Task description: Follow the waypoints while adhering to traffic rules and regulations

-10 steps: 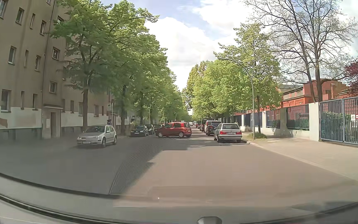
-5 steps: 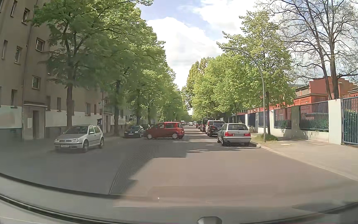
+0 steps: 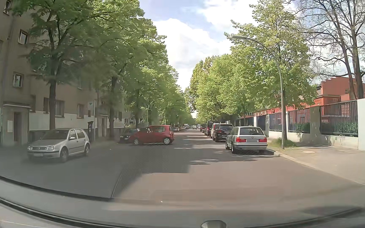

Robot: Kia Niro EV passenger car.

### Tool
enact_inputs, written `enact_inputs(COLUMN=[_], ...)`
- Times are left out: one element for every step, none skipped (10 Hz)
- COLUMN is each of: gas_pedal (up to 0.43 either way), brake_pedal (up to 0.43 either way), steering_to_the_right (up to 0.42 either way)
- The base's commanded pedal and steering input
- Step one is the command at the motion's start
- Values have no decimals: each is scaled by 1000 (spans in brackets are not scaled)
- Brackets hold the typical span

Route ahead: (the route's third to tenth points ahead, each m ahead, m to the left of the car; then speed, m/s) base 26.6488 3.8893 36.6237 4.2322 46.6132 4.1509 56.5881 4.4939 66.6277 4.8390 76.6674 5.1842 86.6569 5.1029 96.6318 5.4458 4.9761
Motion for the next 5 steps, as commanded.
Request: enact_inputs(gas_pedal=[0,0,319,319,319], brake_pedal=[24,24,24,24,24], steering_to_the_right=[-2,-2,-2,-4,-8])
